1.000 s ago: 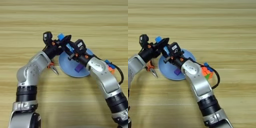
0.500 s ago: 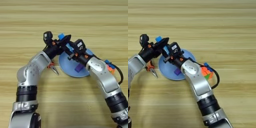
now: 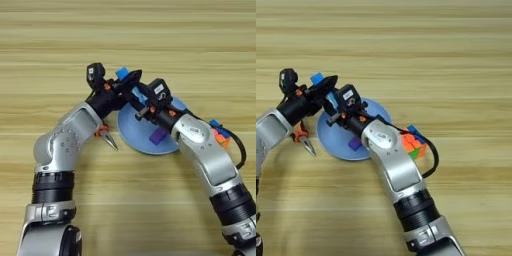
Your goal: Move the objects on the table
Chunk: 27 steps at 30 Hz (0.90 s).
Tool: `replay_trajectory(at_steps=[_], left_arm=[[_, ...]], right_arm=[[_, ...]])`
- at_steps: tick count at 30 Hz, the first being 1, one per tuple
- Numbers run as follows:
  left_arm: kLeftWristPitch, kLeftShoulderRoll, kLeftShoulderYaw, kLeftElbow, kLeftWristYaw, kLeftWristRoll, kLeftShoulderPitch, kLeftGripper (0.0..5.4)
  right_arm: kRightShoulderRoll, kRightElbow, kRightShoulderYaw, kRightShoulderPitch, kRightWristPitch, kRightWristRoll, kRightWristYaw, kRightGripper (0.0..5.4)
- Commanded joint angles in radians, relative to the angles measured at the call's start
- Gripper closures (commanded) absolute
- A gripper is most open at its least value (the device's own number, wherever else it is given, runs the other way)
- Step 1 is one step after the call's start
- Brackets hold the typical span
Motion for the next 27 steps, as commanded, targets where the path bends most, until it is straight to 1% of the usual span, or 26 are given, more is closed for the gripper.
replay_trajectory(at_steps=[1,3,4,7,10,19,21,27], left_arm=[[0.004,0.027,0.02,0.007,0.019,0.008,0.001,4.05],[0.004,0.027,0.021,0.007,0.019,0.008,0.001,4.05],[0.004,0.027,0.022,0.008,0.019,0.008,-0.001,4.05],[0.004,0.027,0.024,0.011,0.02,0.007,-0.002,4.05],[0.006,0.027,0.026,0.012,0.021,0.006,-0.003,4.05],[0.005,0.03,0.027,0.015,0.023,0.004,-0.006,4.05],[0.003,0.033,0.029,0.021,0.023,0.004,-0.008,4.05],[-0.018,0.065,0.054,0.059,0.019,0.018,-0.022,4.05]], right_arm=[[-0.005,0.003,-0.013,-0.021,-0.006,-0.005,-0.01,3.99],[-0.005,0.004,-0.013,-0.022,-0.007,-0.006,-0.011,3.99],[-0.005,0.006,-0.014,-0.023,-0.008,-0.007,-0.011,3.7],[-0.005,0.015,-0.014,-0.026,-0.011,-0.011,-0.013,3.44],[-0.006,0.02,-0.016,-0.027,-0.013,-0.013,-0.014,2.96],[-0.007,0.019,-0.013,-0.026,-0.015,-0.017,-0.018,2.04],[-0.007,0.019,-0.013,-0.026,-0.015,-0.017,-0.019,1.72],[-0.013,0.012,-0.022,-0.025,-0.013,-0.014,-0.022,1.12]])
